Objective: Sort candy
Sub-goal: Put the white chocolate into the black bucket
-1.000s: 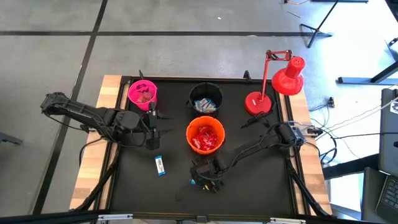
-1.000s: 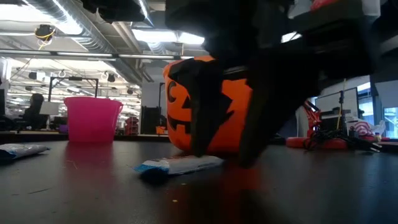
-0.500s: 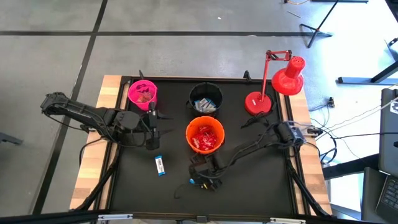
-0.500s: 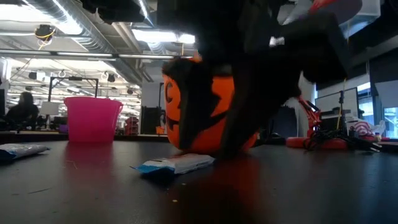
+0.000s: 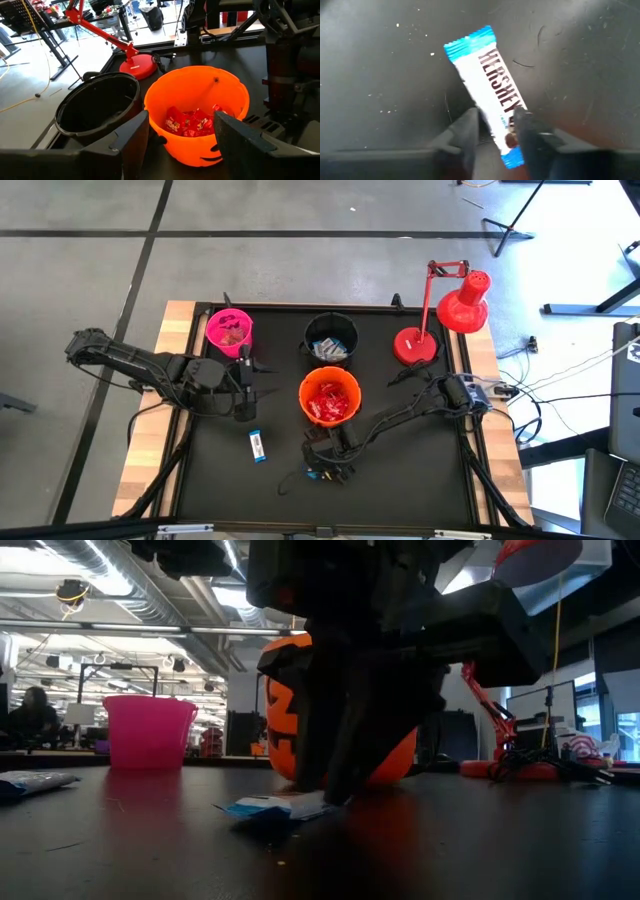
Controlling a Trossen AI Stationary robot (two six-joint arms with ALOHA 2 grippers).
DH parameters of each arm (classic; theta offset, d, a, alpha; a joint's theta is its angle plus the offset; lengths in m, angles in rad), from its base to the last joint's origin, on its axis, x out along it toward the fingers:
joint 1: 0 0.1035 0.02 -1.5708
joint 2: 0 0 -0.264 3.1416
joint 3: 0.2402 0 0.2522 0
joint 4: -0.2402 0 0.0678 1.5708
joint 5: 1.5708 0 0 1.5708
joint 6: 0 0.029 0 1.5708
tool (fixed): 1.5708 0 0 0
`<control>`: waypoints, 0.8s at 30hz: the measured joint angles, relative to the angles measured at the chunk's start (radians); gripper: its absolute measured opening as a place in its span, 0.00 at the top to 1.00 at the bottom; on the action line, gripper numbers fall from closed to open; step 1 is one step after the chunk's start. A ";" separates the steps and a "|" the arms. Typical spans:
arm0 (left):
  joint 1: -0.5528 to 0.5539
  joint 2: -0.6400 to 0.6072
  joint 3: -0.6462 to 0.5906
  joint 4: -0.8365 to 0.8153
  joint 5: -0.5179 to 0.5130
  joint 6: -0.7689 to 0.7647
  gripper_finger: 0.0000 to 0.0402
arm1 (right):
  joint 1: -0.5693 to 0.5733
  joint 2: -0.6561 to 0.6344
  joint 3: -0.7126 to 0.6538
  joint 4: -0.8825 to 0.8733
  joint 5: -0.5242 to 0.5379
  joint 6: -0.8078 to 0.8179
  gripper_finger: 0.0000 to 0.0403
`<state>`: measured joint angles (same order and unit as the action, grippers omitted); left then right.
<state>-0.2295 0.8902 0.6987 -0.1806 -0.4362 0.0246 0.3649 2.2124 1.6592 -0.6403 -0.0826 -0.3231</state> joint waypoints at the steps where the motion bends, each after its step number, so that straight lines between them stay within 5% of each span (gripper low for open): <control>1: 0.000 0.000 0.000 0.000 0.000 0.000 0.47 | 0.000 0.000 0.000 0.000 0.000 0.000 0.71; 7: 0.000 0.000 0.000 0.000 0.000 -0.015 0.47 | 0.001 0.000 0.000 0.001 -0.011 0.000 0.97; 24: 0.000 0.000 0.000 -0.002 0.000 -0.014 0.47 | 0.032 -0.030 -0.003 -0.133 -0.047 0.082 1.00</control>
<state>-0.2297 0.8902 0.6991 -0.1827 -0.4358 0.0101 0.3971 2.1823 1.6563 -0.7733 -0.1292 -0.2407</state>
